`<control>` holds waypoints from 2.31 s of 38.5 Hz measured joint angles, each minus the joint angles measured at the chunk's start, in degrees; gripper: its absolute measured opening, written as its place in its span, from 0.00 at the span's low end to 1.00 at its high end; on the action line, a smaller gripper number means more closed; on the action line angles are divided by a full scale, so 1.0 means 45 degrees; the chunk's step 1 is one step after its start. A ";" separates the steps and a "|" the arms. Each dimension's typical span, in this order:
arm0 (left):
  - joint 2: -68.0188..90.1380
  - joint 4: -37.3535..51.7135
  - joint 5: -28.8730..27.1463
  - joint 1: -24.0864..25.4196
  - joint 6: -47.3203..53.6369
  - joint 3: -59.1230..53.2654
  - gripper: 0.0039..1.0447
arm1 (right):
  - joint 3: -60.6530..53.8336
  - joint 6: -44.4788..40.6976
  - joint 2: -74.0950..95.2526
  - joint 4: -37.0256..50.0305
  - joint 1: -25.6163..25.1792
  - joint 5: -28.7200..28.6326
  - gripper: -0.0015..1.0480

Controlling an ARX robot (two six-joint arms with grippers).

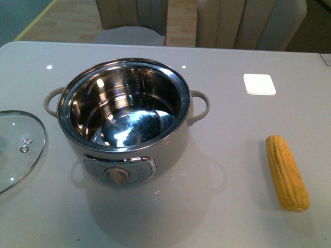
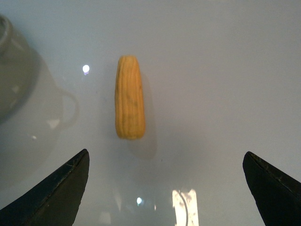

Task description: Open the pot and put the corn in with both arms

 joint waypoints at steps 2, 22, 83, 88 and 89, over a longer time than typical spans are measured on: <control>0.0000 0.0000 -0.0005 0.0000 0.0000 0.0000 0.94 | 0.0015 0.0000 0.1010 0.0583 0.0112 0.0015 0.92; 0.0000 0.0000 0.0000 0.0000 0.0000 0.0000 0.94 | 0.2215 -0.1554 1.5834 1.1574 0.1054 -0.0539 0.92; 0.0000 0.0000 0.0000 0.0000 0.0000 0.0000 0.94 | 0.5984 0.0908 1.4426 0.7718 0.1535 -0.4002 0.23; 0.0000 0.0000 0.0000 0.0000 0.0000 0.0000 0.94 | 0.7096 0.1807 1.4440 0.7669 0.2458 -0.4109 0.22; 0.0000 0.0000 0.0000 0.0000 0.0000 0.0000 0.94 | 0.7223 0.1914 1.4518 0.7679 0.2584 -0.4104 0.22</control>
